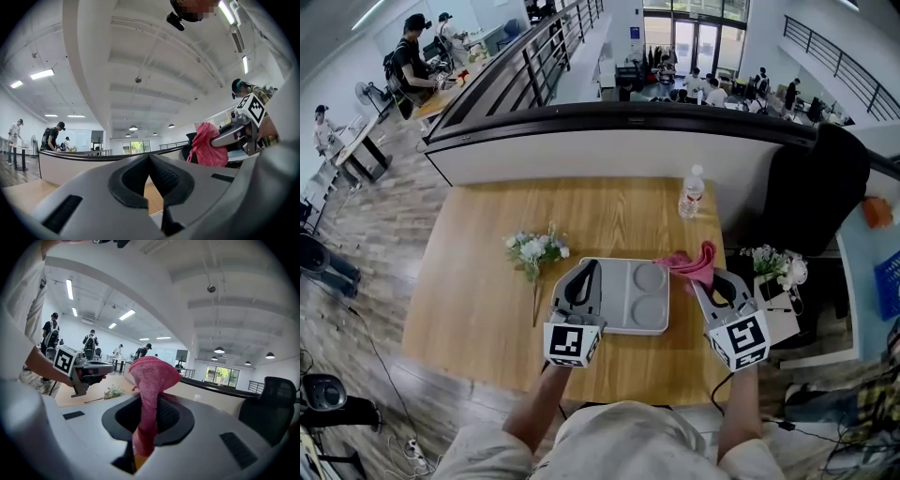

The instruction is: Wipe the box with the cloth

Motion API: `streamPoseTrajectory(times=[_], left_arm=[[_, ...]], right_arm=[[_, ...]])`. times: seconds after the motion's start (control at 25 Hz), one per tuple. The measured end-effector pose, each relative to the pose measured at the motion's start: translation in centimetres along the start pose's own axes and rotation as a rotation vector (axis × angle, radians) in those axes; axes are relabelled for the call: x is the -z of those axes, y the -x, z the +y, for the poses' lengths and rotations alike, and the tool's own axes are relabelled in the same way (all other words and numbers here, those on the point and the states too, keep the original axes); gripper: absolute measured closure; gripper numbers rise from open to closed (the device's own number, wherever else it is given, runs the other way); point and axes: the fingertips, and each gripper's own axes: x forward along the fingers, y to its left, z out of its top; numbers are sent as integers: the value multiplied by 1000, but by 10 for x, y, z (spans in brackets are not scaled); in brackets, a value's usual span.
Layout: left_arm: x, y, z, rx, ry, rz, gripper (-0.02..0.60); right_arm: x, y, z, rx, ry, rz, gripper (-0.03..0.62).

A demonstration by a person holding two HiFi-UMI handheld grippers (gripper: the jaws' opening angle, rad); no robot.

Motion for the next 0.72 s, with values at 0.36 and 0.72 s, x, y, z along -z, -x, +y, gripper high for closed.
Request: streamPoseTrajectory(times=[0.36,0.72], left_arm=[[-9,1,10,-23,-9,-21,568],[-8,2,16,-35,-4,-21,568]], right_arm=[[-11,-2,-21,145,-109,-138,526],[10,2,-40,293,-284,-169,526]])
